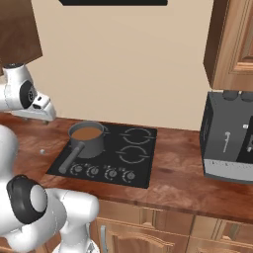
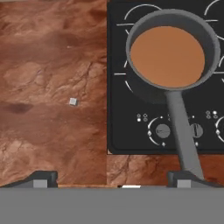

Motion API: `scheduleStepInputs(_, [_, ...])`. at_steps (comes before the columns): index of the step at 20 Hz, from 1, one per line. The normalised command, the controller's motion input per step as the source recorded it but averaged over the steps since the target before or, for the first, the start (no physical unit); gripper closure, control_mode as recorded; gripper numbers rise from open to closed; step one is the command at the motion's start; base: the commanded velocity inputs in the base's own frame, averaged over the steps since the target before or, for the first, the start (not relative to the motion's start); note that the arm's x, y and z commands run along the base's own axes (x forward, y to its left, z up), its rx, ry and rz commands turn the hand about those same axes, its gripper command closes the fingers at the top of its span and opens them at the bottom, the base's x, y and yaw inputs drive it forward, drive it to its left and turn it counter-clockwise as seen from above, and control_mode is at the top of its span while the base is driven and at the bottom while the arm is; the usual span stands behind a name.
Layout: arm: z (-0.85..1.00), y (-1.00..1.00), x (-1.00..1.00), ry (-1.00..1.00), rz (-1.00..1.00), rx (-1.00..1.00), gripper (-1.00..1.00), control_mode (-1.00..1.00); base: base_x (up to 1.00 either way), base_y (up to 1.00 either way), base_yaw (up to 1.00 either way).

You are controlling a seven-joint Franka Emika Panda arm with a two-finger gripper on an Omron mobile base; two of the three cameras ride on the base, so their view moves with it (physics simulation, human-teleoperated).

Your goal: Pick up the sugar cube(s) and place them in the saucepan with hot chocolate.

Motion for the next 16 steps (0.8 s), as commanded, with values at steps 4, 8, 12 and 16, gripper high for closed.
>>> scheduleStepInputs(4, [-0.66,0.21,0.09,0.00,0.00,0.02,-1.00,-1.00,0.00,0.00,0.00])
scheduleStepInputs(8, [-0.57,0.36,0.26,-0.14,-0.06,0.01,-1.00,-1.00,0.00,0.00,0.00])
scheduleStepInputs(12, [-0.46,0.23,0.38,-0.02,0.00,0.00,-1.00,-1.00,0.00,0.00,0.00])
scheduleStepInputs(16, [-0.47,0.29,0.50,0.00,0.00,0.00,-1.00,-1.00,0.00,0.00,0.00])
